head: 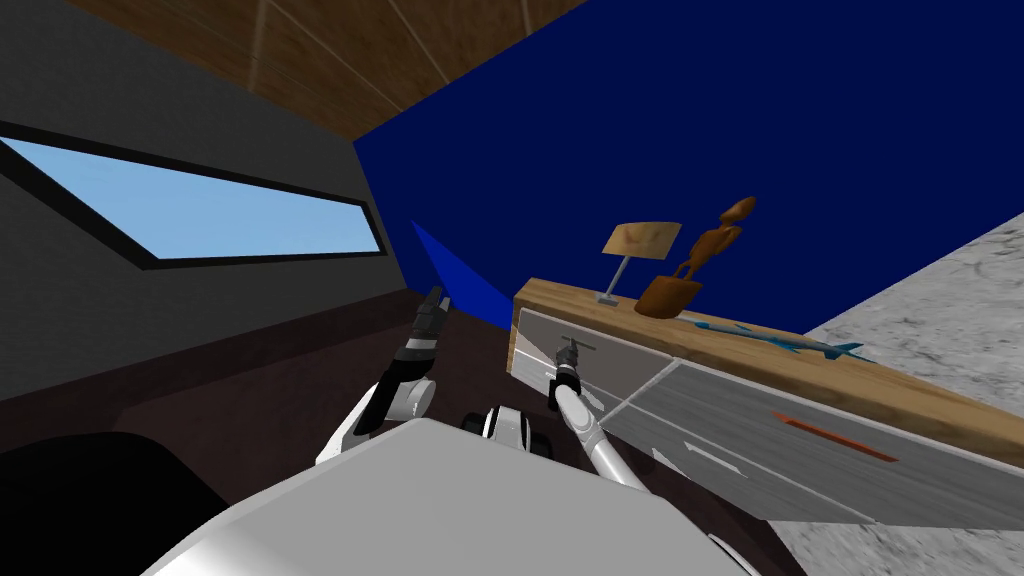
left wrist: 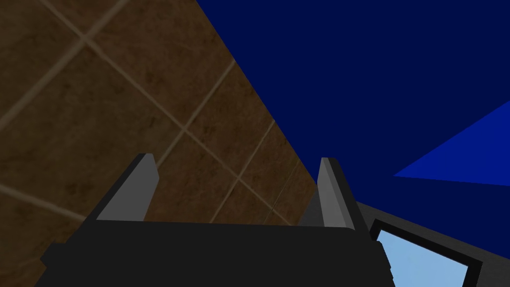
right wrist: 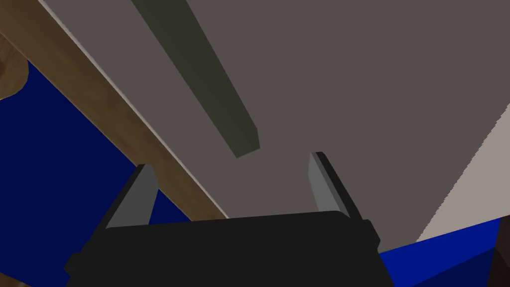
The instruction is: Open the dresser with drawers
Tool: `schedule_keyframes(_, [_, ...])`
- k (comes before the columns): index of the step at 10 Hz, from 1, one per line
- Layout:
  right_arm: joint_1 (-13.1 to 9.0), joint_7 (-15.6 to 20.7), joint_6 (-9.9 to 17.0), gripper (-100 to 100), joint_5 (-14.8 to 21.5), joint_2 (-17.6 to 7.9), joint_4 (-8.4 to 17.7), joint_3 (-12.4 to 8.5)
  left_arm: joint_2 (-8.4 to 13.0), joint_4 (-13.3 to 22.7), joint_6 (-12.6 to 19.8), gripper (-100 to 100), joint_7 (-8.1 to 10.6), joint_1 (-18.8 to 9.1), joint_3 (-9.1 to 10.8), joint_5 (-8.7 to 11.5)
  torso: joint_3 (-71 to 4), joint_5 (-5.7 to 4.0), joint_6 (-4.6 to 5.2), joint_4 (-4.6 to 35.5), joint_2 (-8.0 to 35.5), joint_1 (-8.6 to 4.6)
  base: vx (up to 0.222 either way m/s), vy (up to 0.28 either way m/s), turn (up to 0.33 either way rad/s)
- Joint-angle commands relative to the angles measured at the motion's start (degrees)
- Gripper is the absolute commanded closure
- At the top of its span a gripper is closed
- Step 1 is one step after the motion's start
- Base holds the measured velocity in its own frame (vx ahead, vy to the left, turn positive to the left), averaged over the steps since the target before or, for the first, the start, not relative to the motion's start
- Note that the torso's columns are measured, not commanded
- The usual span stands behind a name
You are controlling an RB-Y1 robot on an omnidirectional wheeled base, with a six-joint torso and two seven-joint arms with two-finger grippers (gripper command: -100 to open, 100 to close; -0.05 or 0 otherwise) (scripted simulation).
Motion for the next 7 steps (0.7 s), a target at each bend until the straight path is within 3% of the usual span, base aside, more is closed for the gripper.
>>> schedule_keyframes(1, [0.0,-0.2,0.0,-100,0.0,-0.1,0.1,-0.1,0.0,0.0,0.0,0,0.0,0.0,0.0,0.0,0.1,0.0,0.0,0.0,0.1,0.01,0.084,-0.027,0.008])
schedule_keyframes(2, [0.0,-0.2,0.0,-100,0.0,-0.1,0.1,-0.1,0.0,0.0,0.0,0,0.0,0.0,0.0,0.0,0.3,0.03,0.0,0.1,0.4,0.15,0.02,-0.007,-0.001])
schedule_keyframes(3, [-0.1,-0.2,0.0,100,0.0,-0.1,0.1,-0.1,0.0,0.0,0.0,0,0.0,0.0,-0.01,0.0,0.3,0.05,0.0,0.1,0.5,0.2,0.01,-0.003,0.0])
schedule_keyframes(7, [0.0,0.9,-0.6,100,-0.5,0.2,-0.8,0.1,0.0,0.0,0.0,0,0.0,-0.1,-0.02,0.0,0.2,0.04,-0.01,0.1,0.3,0.14,-0.157,0.04,-0.037])
